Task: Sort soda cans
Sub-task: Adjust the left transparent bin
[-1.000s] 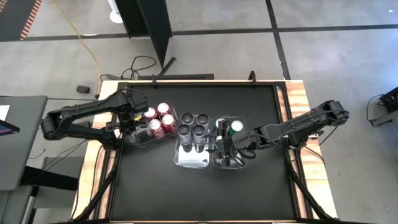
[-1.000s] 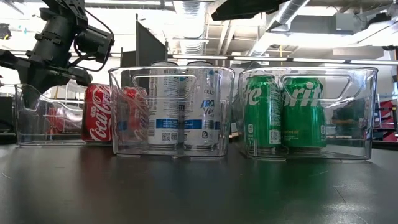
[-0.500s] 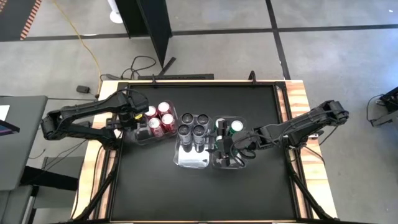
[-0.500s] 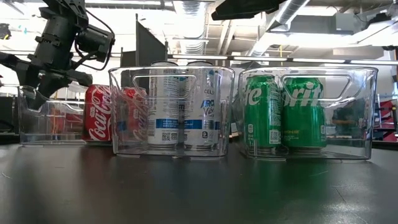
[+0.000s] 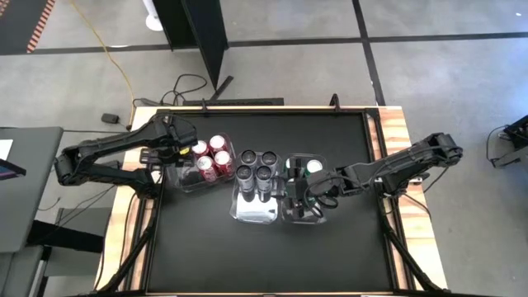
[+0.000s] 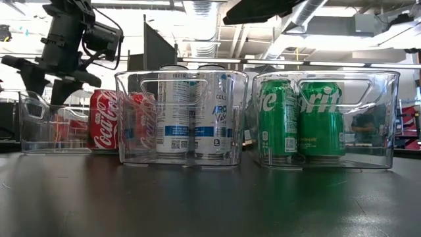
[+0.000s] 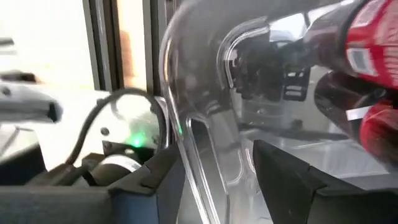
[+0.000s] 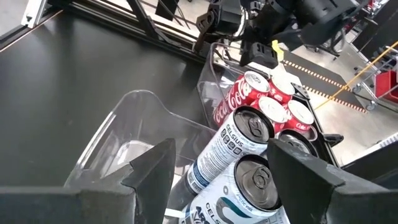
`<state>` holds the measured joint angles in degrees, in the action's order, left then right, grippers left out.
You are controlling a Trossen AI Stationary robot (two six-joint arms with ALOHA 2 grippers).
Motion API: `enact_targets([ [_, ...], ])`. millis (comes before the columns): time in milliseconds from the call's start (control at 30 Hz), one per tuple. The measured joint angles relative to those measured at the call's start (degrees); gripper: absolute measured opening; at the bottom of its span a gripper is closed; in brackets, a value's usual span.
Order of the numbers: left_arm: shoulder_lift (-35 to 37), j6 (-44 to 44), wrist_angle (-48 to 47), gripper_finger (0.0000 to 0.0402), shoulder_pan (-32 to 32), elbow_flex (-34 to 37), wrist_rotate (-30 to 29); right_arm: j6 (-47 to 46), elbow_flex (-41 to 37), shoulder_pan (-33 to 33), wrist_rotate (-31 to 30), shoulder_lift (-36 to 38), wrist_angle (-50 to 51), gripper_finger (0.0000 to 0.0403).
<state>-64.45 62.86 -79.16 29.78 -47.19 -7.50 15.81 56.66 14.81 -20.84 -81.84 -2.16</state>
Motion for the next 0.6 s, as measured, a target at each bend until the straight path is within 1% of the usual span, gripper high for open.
enact_targets([
  [300,0.0,-5.31,-7.32,0.0183,-0.96,-7.06,-7.35,0.55,0.0,-0.81,0.0,0.0,-3.61,0.027],
  [400,0.0,-7.2,-8.17,0.0183,-2.26,-9.37,-9.98,0.72,0.0,-1.16,0.01,0.0,-6.76,0.027],
  [500,0.01,-9.24,-8.39,0.0183,-4.21,-11.63,-12.72,3.46,0.0,-1.59,0.15,0.0,-10.27,0.027],
  [600,0.66,-11.13,-8.25,0.0183,-6.59,-13.7,-15.58,5.84,0.76,-2.15,1.54,0.0,-12.69,0.027],
])
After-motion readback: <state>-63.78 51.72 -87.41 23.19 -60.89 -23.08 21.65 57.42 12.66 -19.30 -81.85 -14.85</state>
